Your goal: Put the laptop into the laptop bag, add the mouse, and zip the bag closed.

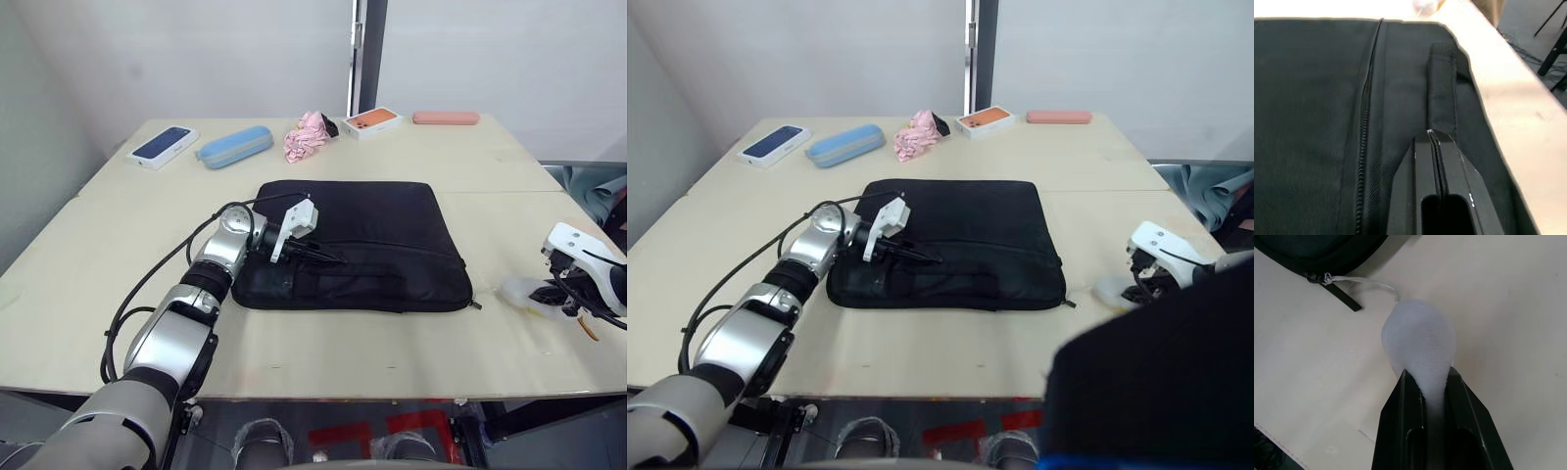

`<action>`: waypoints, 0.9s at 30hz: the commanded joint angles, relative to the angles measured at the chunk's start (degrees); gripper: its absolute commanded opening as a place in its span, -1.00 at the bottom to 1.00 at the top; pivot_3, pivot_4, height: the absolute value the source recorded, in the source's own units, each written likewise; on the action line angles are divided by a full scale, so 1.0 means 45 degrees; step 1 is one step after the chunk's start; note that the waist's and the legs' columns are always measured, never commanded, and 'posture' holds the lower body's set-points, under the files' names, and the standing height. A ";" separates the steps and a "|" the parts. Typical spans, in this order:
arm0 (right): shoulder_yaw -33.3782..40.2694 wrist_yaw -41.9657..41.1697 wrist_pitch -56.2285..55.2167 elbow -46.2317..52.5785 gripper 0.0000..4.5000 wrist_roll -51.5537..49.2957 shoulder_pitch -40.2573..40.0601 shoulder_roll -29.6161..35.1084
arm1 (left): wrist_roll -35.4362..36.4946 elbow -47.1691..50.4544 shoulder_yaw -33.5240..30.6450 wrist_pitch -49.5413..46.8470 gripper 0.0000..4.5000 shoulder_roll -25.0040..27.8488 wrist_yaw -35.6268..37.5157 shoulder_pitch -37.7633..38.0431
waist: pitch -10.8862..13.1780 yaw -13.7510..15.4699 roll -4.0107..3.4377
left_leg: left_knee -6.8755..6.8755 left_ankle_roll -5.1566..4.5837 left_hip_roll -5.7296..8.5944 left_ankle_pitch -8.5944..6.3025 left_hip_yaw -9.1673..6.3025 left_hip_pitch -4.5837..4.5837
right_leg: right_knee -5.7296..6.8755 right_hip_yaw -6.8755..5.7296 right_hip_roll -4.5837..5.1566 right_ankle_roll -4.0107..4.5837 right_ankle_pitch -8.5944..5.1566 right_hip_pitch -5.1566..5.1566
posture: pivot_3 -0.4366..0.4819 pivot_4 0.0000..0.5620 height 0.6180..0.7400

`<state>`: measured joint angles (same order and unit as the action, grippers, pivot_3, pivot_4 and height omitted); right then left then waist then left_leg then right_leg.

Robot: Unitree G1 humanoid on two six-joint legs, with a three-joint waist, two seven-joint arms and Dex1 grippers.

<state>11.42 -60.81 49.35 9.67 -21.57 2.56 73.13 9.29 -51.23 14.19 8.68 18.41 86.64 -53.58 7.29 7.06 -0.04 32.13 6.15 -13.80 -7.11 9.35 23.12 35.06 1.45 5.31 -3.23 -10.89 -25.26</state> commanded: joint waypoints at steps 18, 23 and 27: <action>-0.1552 0.1157 -0.1076 -0.1554 -0.99 0.1258 0.3604 -0.0818 | -0.2007 -0.1571 0.0577 0.1809 -1.00 0.0208 -0.0037 0.0376 | -0.0033 -0.0112 -0.0024 | 0.0079 0.0120 0.0004 -0.0077 0.0010 -0.0093 | 0.0055 0.0020 0.0022 -0.0002 0.0018 0.0106 | -0.05 -0.47 1.00; -0.3420 0.1545 -0.1221 -0.2816 -0.99 0.2476 0.5924 -0.2056 | -0.2082 -0.1549 0.0595 0.1886 -1.00 0.0224 -0.0155 0.0400 | -0.0033 -0.0178 -0.0025 | 0.0084 0.0120 0.0010 -0.0077 0.0012 -0.0086 | 0.0069 0.0018 0.0027 0.0003 0.0022 0.0096 | -0.05 -0.47 1.00; -0.4683 0.2144 -0.1636 -0.4189 -0.99 0.3621 0.7411 -0.3313 | -0.2036 -0.1385 0.0606 0.1855 -1.00 0.0243 -0.0014 0.0514 | -0.0032 -0.0201 -0.0024 | 0.0091 0.0120 0.0011 -0.0076 0.0011 -0.0074 | 0.0071 0.0009 0.0035 0.0004 0.0022 0.0094 | -0.05 -0.47 1.00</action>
<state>-8.46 -53.31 43.59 -6.87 -8.53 32.35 59.48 3.97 -56.00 14.53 17.80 19.01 86.35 -53.60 7.14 6.15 -0.15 32.57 6.69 -13.75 -7.46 9.42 22.79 35.38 1.49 5.47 -3.21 -10.79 -24.83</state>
